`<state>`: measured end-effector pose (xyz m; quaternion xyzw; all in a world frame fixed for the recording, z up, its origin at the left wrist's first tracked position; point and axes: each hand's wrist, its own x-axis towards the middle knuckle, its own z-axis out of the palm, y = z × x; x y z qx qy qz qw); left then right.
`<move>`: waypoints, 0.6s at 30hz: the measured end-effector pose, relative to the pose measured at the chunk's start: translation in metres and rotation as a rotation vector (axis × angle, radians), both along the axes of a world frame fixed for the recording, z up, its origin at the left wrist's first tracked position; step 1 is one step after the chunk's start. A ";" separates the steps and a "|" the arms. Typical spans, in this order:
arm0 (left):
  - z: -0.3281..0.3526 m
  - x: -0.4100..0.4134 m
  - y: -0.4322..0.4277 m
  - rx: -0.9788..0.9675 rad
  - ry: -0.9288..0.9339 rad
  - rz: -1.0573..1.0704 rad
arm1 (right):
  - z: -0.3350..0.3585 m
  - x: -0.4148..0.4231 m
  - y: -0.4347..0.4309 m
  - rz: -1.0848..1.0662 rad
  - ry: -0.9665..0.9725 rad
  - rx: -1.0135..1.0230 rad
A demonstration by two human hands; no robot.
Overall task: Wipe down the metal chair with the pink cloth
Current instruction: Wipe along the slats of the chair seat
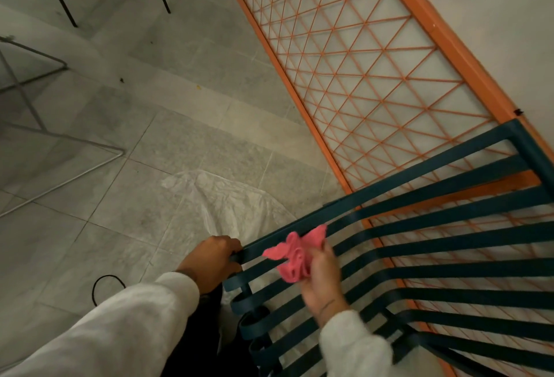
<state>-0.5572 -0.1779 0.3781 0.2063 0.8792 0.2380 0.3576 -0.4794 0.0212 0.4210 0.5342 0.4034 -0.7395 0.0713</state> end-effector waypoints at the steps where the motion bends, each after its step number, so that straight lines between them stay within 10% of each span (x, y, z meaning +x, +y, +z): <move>1: 0.000 0.000 0.000 -0.004 0.001 0.000 | -0.002 0.007 -0.021 0.010 -0.024 -0.074; 18: 0.003 0.003 0.000 -0.014 0.006 -0.001 | 0.001 -0.003 0.044 -0.058 -0.027 0.020</move>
